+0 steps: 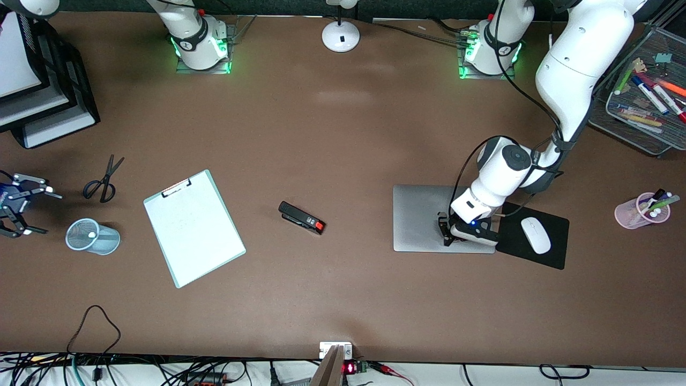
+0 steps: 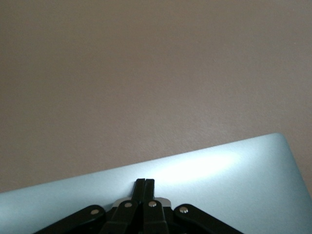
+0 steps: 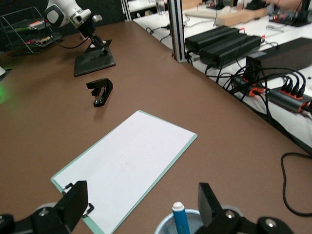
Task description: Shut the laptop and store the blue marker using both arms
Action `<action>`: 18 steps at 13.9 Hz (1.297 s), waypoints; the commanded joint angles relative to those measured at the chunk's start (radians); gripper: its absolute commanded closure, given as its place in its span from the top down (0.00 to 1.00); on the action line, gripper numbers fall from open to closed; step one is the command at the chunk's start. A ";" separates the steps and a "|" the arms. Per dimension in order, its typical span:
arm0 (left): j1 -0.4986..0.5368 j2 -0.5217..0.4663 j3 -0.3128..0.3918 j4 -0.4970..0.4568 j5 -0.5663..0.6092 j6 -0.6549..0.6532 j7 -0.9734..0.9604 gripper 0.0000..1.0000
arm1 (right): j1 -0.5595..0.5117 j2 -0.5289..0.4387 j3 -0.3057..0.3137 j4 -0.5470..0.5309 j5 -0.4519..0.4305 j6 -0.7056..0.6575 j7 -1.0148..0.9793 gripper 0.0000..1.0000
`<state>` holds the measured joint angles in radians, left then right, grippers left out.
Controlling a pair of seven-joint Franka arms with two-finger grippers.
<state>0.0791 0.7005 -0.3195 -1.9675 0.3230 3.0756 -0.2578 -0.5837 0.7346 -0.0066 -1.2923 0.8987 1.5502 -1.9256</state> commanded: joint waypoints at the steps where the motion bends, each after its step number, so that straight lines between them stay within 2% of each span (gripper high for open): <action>1: 0.008 -0.030 0.007 0.007 0.041 -0.003 0.000 0.03 | 0.054 -0.073 0.001 -0.010 -0.095 0.001 0.159 1.00; 3: 0.010 -0.067 0.007 -0.005 0.041 -0.020 0.002 0.03 | 0.090 -0.102 -0.001 -0.010 -0.142 0.007 0.226 1.00; 6: 0.008 -0.156 0.002 -0.007 0.045 -0.174 0.009 0.03 | 0.162 -0.142 -0.003 -0.010 -0.260 0.017 0.368 1.00; 8: 0.008 -0.205 -0.003 -0.008 0.045 -0.268 0.011 0.03 | 0.217 -0.175 -0.001 -0.010 -0.370 0.034 0.526 1.00; 15: 0.007 -0.398 -0.055 0.002 0.044 -0.734 0.032 0.03 | 0.404 -0.267 -0.001 -0.010 -0.602 0.094 0.966 1.00; 18: 0.008 -0.473 -0.098 0.010 0.031 -0.911 0.035 0.09 | 0.468 -0.296 -0.001 -0.018 -0.655 0.084 1.172 1.00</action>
<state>0.0816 0.2869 -0.3928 -1.9512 0.3417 2.2591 -0.2326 -0.1532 0.4718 -0.0009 -1.2898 0.2813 1.6383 -0.8703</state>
